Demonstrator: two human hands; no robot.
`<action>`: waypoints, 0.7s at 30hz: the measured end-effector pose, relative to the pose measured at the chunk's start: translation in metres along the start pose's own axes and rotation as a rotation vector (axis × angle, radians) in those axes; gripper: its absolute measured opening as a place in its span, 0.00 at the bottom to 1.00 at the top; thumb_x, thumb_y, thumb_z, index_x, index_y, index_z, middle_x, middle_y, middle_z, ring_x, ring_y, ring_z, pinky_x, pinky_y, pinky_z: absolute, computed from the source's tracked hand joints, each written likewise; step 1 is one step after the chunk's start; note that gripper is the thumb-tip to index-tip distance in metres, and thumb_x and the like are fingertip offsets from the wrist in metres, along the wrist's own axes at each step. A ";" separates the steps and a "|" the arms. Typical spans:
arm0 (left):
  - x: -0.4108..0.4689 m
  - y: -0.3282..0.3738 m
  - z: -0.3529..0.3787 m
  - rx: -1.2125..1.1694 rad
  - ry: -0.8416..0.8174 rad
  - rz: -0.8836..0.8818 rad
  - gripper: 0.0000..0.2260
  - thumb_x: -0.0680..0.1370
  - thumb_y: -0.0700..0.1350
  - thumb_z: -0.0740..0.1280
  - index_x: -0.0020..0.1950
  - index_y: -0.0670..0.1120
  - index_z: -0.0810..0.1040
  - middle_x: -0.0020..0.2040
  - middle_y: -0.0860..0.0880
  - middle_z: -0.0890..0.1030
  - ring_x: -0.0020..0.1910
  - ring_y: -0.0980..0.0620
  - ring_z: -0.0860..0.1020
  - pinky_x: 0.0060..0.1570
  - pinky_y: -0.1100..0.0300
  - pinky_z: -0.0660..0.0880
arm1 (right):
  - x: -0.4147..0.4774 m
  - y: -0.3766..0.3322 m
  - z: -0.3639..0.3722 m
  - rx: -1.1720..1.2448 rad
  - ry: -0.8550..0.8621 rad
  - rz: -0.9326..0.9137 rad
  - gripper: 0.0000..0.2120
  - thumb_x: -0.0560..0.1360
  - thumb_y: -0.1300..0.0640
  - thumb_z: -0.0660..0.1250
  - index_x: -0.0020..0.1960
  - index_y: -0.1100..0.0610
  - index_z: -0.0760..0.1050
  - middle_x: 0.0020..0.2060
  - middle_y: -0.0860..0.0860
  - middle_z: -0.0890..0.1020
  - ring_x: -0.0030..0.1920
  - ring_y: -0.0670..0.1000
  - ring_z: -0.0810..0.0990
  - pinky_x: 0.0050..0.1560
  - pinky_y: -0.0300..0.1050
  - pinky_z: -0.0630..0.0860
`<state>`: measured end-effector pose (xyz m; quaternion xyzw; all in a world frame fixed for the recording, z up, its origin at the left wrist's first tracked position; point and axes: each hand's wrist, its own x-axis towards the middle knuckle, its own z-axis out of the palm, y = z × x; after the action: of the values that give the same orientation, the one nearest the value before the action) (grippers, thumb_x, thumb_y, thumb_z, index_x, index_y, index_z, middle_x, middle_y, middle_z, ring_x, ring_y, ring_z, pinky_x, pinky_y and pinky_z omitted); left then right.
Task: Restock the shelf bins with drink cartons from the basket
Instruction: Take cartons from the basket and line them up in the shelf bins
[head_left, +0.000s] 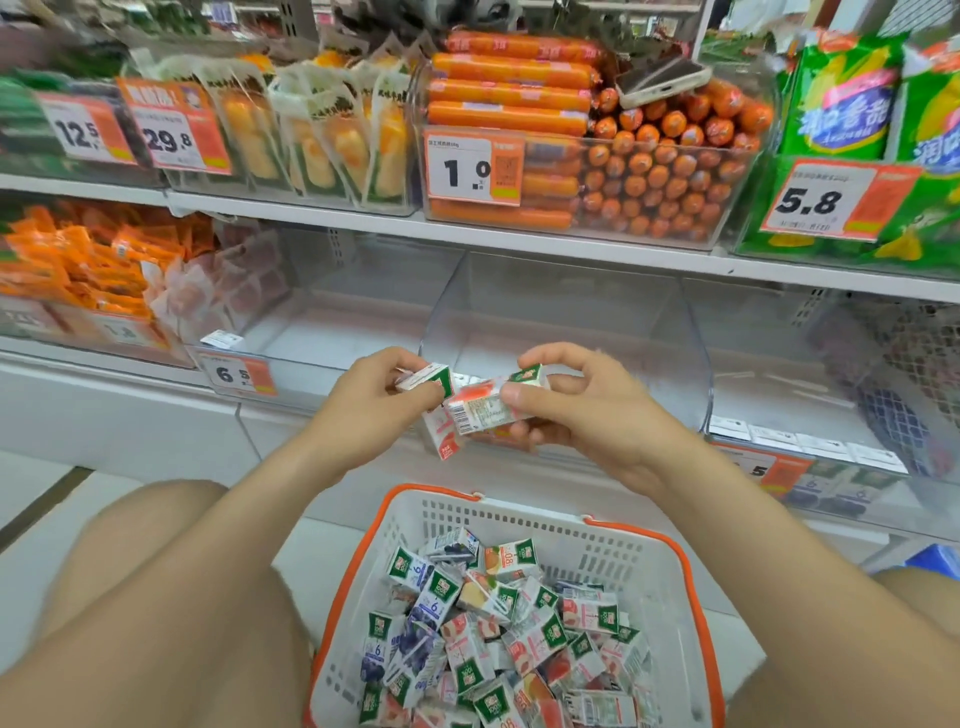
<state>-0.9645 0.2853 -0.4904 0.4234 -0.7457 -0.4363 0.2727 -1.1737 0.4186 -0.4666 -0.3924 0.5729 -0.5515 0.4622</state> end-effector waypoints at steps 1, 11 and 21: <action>0.000 -0.003 -0.005 -0.001 0.028 -0.008 0.05 0.78 0.53 0.73 0.53 0.55 0.83 0.45 0.55 0.87 0.47 0.51 0.84 0.53 0.43 0.81 | 0.004 0.001 0.005 0.012 -0.013 -0.007 0.20 0.73 0.63 0.79 0.62 0.59 0.77 0.43 0.64 0.86 0.38 0.57 0.83 0.41 0.46 0.82; 0.027 -0.019 -0.089 0.154 0.309 -0.042 0.06 0.82 0.51 0.65 0.57 0.54 0.79 0.49 0.53 0.81 0.49 0.51 0.80 0.50 0.51 0.77 | 0.067 -0.032 0.086 -0.219 0.106 -0.150 0.16 0.76 0.48 0.77 0.54 0.60 0.83 0.39 0.59 0.88 0.34 0.59 0.87 0.37 0.50 0.85; 0.040 -0.056 -0.153 0.274 0.442 -0.163 0.07 0.83 0.45 0.59 0.57 0.45 0.74 0.45 0.48 0.79 0.46 0.44 0.77 0.40 0.52 0.70 | 0.177 -0.026 0.183 -0.766 0.155 -0.400 0.20 0.75 0.33 0.68 0.45 0.50 0.81 0.35 0.48 0.85 0.38 0.53 0.86 0.43 0.54 0.84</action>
<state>-0.8441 0.1717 -0.4662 0.5998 -0.6836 -0.2489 0.3331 -1.0465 0.1969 -0.4512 -0.5961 0.6820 -0.4055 0.1232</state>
